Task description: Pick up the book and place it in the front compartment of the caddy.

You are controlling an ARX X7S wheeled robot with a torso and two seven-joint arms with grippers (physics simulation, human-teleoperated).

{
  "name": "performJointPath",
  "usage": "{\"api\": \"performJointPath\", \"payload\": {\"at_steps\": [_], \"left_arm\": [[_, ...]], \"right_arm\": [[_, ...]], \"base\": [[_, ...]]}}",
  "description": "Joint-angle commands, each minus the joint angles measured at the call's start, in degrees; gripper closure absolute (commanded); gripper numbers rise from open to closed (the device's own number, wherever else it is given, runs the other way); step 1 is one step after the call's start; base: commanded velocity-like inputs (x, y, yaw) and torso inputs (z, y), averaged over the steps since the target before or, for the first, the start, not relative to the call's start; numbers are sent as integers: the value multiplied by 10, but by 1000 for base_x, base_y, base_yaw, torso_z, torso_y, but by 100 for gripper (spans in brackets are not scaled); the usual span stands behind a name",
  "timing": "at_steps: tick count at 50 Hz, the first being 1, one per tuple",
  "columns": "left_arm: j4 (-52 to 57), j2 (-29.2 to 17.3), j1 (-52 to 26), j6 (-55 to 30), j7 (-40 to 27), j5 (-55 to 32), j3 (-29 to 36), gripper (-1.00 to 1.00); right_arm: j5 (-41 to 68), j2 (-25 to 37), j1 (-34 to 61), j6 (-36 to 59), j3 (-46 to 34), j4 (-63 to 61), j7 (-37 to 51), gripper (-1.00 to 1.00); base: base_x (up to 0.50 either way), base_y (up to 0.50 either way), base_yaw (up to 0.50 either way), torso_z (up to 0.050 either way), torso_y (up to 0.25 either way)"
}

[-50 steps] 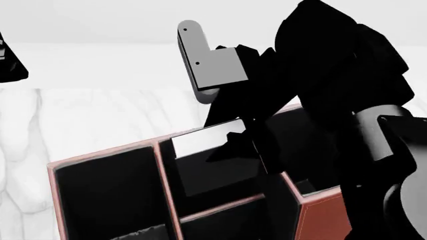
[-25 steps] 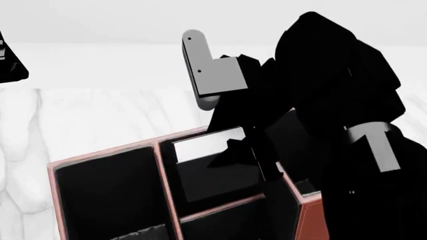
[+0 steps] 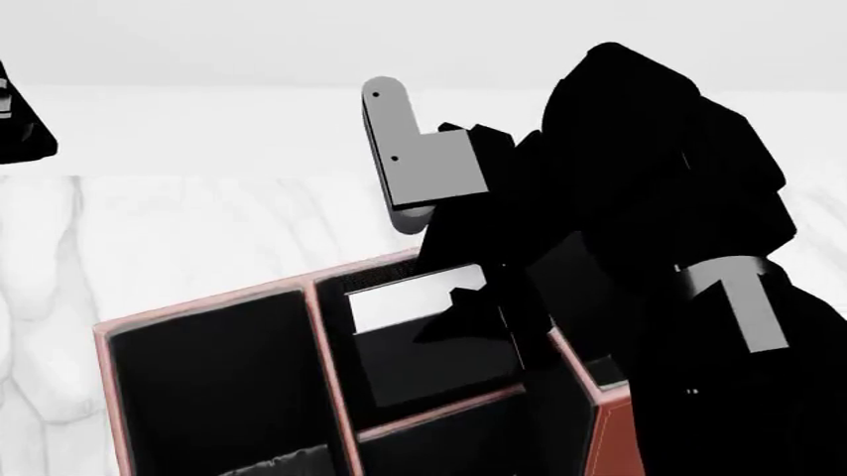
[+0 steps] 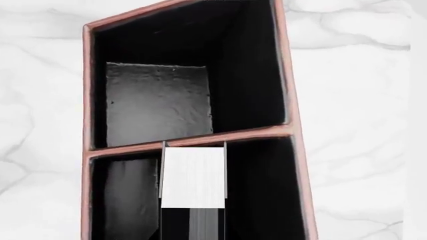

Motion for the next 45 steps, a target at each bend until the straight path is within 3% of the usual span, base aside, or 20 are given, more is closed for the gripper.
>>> {"api": "performJointPath", "payload": {"at_steps": [1,45], "left_arm": [[0,-1,1,3,0,2,3,-100],[-3,-3,-1,4,-5,-9,-2,-100]], "right_arm": [[-8,-4,-1,-8,30,0,10,100],[-5,-14,-9,9,21,0,0,100]], "base": [[0,0,0,0,10],[0,0,0,0,1]]}}
